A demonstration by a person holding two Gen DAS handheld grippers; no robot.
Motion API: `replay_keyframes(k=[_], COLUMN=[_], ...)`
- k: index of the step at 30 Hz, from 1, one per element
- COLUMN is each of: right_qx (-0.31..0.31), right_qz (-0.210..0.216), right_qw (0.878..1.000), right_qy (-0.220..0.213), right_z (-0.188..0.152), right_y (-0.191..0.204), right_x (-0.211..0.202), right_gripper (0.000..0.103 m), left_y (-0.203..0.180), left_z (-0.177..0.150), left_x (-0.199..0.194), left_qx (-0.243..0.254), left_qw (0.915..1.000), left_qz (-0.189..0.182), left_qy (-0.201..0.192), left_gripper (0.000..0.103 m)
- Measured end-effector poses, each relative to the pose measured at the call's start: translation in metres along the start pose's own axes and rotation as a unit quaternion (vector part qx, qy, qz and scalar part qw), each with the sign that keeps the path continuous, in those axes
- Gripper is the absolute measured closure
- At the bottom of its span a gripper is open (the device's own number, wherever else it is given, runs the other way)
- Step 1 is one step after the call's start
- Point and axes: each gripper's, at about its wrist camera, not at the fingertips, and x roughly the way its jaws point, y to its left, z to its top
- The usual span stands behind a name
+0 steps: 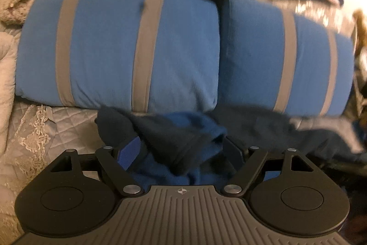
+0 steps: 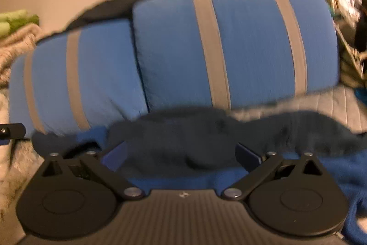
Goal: Fold clothes
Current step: 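Raise both tools and reposition them over the jacket, then grasp the black sleeve cuff of the jacket with the left tool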
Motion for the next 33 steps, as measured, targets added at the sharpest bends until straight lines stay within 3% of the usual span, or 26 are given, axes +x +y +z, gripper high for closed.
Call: replay_keyframes(k=[2, 9, 12, 14, 23, 25, 33], right_qx=[-0.012, -0.022, -0.024, -0.026, -0.033, -0.035, -0.055], right_qz=[-0.001, 0.013, 0.008, 0.008, 0.004, 0.002, 0.004], right_qw=[1.000, 1.000, 1.000, 0.999, 0.999, 0.999, 0.998], right_qy=[-0.002, 0.009, 0.016, 0.018, 0.034, 0.038, 0.044], right_z=[0.000, 0.000, 0.000, 0.001, 0.004, 0.002, -0.005], right_y=[0.002, 0.003, 0.002, 0.002, 0.000, 0.000, 0.008], right_x=[0.001, 0.005, 0.008, 0.009, 0.018, 0.018, 0.016], right_gripper=[0.000, 0.000, 0.000, 0.000, 0.000, 0.000, 0.000], left_y=[-0.005, -0.017, -0.016, -0.012, 0.015, 0.022, 0.085], left_z=[-0.004, -0.008, -0.008, -0.006, 0.009, 0.013, 0.002], left_x=[0.014, 0.055, 0.064, 0.057, 0.001, -0.005, -0.048], left_qx=[0.019, 0.067, 0.076, 0.068, 0.047, 0.036, -0.015], left_qw=[0.9997, 0.9947, 0.9922, 0.9934, 0.9964, 0.9966, 0.9941], left_qz=[0.010, 0.042, 0.052, 0.048, 0.056, 0.063, 0.101], left_qy=[0.013, 0.066, 0.084, 0.079, 0.042, 0.039, 0.037], left_gripper=[0.027, 0.051, 0.073, 0.079, 0.087, 0.093, 0.095])
